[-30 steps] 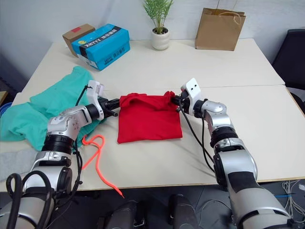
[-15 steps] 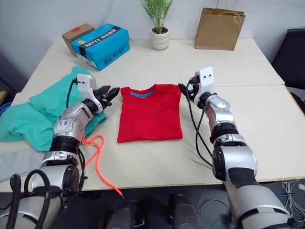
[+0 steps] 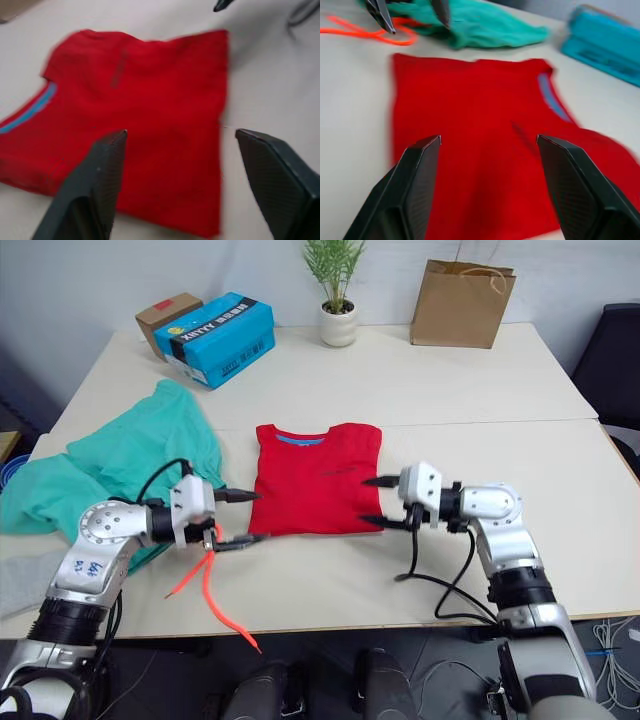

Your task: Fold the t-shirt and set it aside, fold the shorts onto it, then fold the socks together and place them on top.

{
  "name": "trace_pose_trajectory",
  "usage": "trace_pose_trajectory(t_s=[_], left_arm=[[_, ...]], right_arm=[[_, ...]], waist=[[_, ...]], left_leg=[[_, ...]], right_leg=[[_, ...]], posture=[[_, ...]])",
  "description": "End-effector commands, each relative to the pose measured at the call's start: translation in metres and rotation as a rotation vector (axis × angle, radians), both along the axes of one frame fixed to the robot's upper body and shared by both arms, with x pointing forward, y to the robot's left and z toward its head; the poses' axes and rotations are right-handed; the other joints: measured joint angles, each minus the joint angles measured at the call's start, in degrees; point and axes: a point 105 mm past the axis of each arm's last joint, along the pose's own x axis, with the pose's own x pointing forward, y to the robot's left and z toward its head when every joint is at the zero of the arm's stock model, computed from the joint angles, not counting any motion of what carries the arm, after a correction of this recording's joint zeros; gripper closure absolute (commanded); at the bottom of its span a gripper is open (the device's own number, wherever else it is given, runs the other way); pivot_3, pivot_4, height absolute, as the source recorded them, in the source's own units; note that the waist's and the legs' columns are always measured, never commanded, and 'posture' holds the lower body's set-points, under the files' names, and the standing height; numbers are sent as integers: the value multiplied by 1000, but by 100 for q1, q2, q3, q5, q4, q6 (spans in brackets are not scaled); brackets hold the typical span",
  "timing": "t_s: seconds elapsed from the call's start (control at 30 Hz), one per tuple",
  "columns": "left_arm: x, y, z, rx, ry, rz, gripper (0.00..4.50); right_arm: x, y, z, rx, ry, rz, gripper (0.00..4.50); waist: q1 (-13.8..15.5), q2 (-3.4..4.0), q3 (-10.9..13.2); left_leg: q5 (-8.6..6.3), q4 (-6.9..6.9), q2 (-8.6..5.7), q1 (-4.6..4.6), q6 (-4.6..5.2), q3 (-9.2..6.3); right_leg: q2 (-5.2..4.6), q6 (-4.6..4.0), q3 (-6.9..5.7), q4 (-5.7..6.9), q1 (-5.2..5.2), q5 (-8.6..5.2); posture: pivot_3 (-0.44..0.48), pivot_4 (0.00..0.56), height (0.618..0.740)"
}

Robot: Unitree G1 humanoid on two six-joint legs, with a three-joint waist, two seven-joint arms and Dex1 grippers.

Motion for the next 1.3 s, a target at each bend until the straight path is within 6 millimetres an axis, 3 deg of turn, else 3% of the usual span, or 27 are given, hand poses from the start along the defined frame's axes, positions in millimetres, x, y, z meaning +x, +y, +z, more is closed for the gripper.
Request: trace_pose_trajectory(t_s=[0.03,0.2,0.3,0.53,0.7,0.83,1.03,1.3], left_arm=[[4,-3,-7,86,-90,14,53],[22,-3,-22,137,-115,97,53],[34,-5,-26,148,-95,153,629],[32,-2,-31,161,-51,158,2865],[-1,-4,-41,189,44,19,4454],[-13,-1,-40,201,53,15,4454],[-50,-5,-39,179,93,17,4454],[-59,-5,-27,129,119,83,4454]], right_arm=[[-3,3,-16,-85,-18,-13,1397],[10,5,-31,-132,-24,-81,1397],[21,0,-33,-149,-65,-134,1996],[16,-13,-45,-212,-46,-126,4442],[-12,-32,-49,-225,32,-91,4500],[-38,-43,-46,-222,81,-58,4500],[-78,-56,-49,-216,137,-69,4500],[-83,-60,-56,-224,187,-119,4500]], waist=[[31,-1,0],[14,0,0],[10,0,0],[9,-1,-1],[18,0,-2],[30,0,-2],[38,0,-1],[45,-1,-1]], left_leg=[[-3,0,0,3,-1,-3],[-4,0,-1,3,2,0],[-3,0,1,8,3,4],[1,3,1,14,6,7],[-1,0,4,23,3,6],[-7,-6,6,25,5,3],[-20,-11,10,26,6,1],[-53,-11,12,28,-2,1]], right_leg=[[-2,-1,-1,0,3,1],[-8,-5,-3,2,0,3],[-6,-6,-7,5,3,3],[-7,-6,-4,15,6,3],[-6,-9,-4,13,13,0],[-6,-9,-7,-10,23,-1],[-6,-8,-7,-22,25,-2],[-6,-12,-5,-22,24,-1]], posture=[[0,150,740],[0,150,740],[0,150,740],[0,150,740],[0,150,740],[0,150,740],[0,150,740],[0,150,740]])
